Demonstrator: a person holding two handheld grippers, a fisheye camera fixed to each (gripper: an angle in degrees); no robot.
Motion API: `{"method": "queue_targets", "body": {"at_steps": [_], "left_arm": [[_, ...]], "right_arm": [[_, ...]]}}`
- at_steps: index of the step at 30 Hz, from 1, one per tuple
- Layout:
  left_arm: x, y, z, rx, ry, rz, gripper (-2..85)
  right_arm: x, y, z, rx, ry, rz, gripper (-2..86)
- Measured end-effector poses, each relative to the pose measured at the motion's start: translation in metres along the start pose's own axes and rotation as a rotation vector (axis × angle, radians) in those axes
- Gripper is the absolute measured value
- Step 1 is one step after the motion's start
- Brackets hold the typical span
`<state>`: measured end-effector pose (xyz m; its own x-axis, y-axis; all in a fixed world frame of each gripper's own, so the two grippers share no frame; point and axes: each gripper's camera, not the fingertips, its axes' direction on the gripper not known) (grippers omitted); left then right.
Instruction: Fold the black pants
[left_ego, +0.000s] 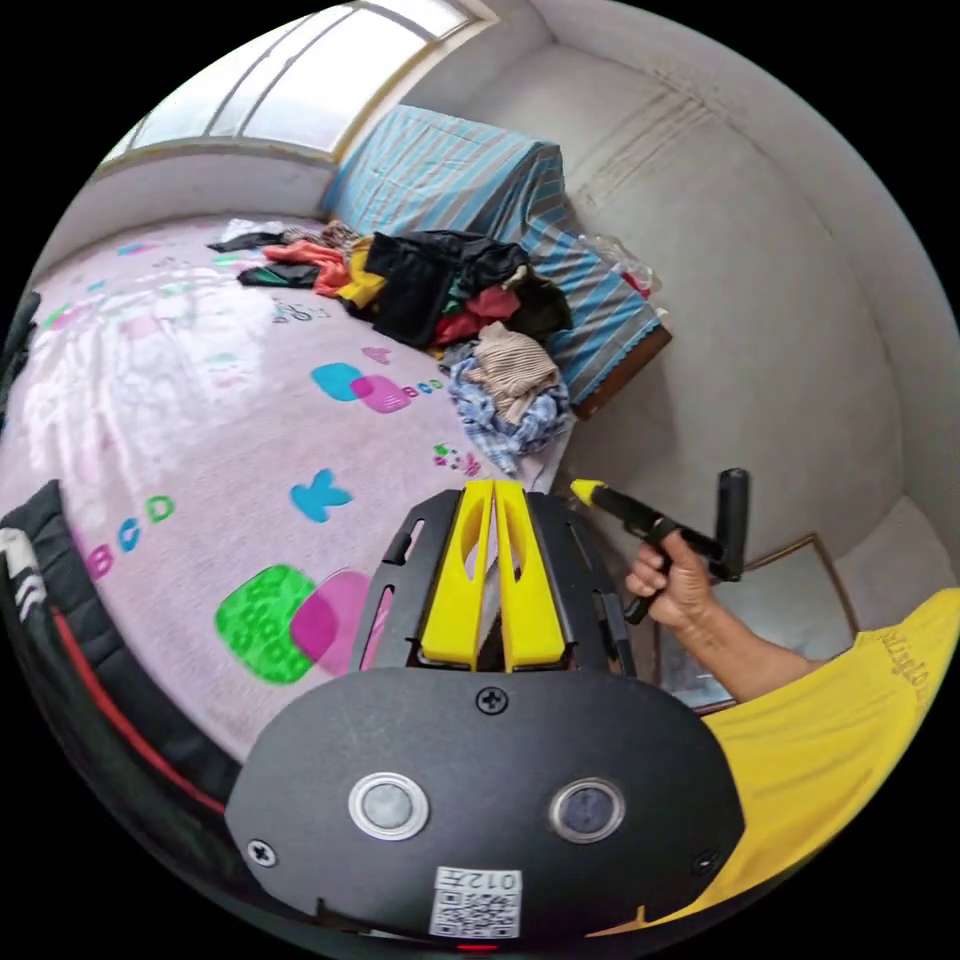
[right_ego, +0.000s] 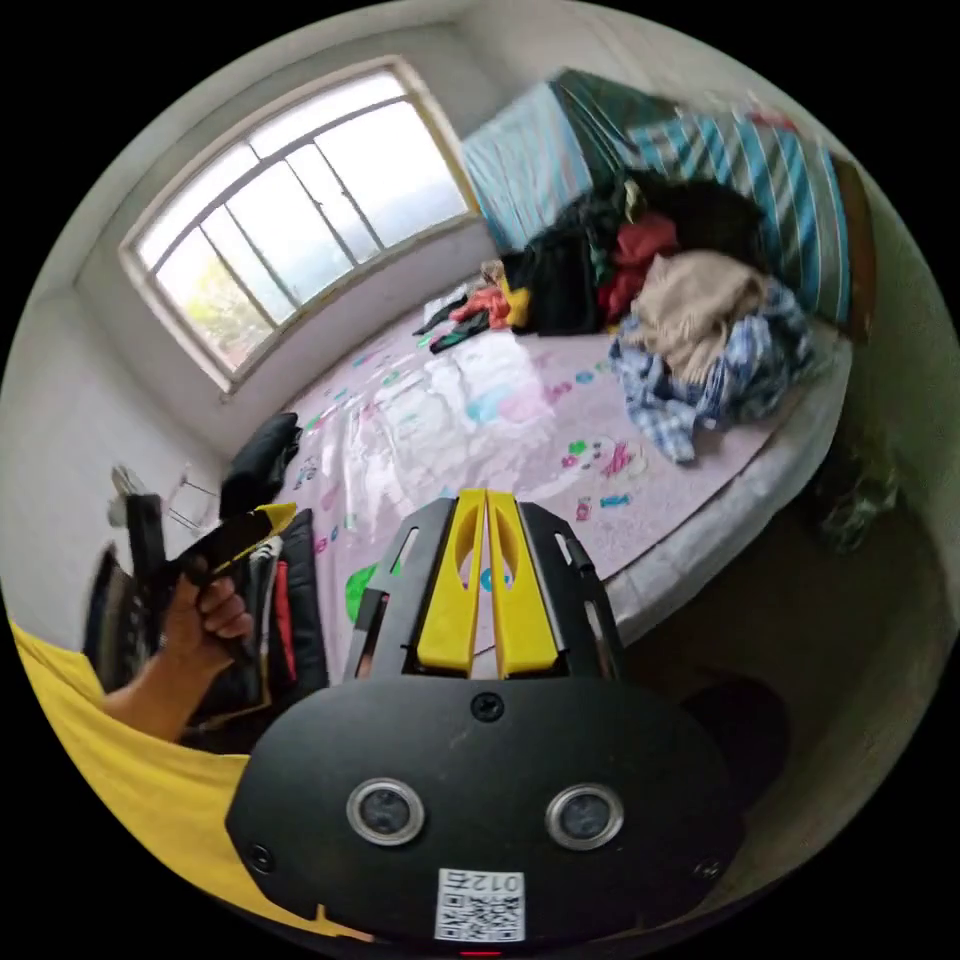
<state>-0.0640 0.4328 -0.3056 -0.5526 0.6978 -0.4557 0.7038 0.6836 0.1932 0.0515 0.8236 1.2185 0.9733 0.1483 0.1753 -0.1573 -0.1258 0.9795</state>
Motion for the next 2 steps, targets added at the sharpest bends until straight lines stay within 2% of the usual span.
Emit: {"method": "queue_targets", "body": {"at_steps": [1, 2], "left_arm": [[-0.003, -0.019, 0.022, 0.000, 0.073, -0.020, 0.3], [-0.004, -0.029, 0.031, 0.003, 0.105, -0.024, 0.3]], "right_arm": [[0.028, -0.018, 0.011, -0.086, -0.095, 0.068, 0.3], [0.047, -0.034, 0.016, -0.093, -0.169, 0.079, 0.4]]}}
